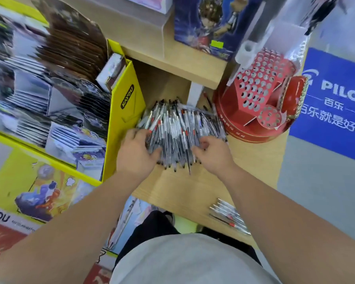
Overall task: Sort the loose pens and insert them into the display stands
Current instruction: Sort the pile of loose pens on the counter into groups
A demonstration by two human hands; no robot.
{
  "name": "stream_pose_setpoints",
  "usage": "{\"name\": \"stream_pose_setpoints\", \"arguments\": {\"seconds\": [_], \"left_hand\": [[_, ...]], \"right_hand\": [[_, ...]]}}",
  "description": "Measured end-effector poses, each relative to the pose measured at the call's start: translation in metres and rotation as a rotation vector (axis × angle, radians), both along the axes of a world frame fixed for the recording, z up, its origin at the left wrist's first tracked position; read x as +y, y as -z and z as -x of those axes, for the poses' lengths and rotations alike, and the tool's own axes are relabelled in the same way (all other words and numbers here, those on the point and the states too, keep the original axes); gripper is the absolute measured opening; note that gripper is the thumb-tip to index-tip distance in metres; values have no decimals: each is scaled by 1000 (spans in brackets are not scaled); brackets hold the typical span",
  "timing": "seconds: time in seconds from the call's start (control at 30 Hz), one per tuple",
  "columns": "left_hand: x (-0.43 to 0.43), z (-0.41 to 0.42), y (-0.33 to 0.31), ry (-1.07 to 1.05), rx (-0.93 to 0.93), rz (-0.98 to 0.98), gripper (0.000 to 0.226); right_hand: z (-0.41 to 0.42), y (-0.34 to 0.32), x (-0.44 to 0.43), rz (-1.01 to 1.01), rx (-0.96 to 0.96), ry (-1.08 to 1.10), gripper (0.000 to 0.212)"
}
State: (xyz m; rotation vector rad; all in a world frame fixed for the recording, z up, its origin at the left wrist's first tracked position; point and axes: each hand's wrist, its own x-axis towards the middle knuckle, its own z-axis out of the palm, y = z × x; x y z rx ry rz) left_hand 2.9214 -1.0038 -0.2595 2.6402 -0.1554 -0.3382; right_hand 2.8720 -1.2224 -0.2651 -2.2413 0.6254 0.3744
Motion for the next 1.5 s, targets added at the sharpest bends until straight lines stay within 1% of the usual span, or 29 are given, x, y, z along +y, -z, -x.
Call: {"name": "stream_pose_setpoints", "arguments": {"seconds": [0.13,0.27,0.47,0.6,0.67,0.83,0.97,1.1,1.23,1.33,1.43,1.5], "left_hand": [[7,-9,3,63,60,-29,65],[9,-13,8,101,116,-34,65],[8,-27,7,63,175,12,52],[4,-35,8,68,167,22,29],[0,-39,8,53,170,11,22],[-6,-41,12,43,160,-20,25],[-11,-42,16,-3,186,-3,30],[-14,-42,20,-59,238,53,27],[-12,-44,20,-78,293,119,16],[-10,-46,19,-109,327,153,14],[-11,-46,19,-144,346,195,13],[-14,-46,17,-158,333,212,17]], "right_hand": [[-9,5,12,60,44,29,45],[-14,11,22,120,29,89,41],[-21,14,28,156,33,133,40],[-18,12,28,149,33,132,33],[-15,11,28,147,30,116,31],[-6,10,25,98,40,93,25],[-2,8,25,45,40,107,23],[-4,9,28,-16,18,139,25],[-12,9,32,-19,17,134,34],[-19,10,32,-29,27,133,35],[-22,8,31,-65,37,158,28],[-19,6,29,-111,33,196,16]]}}
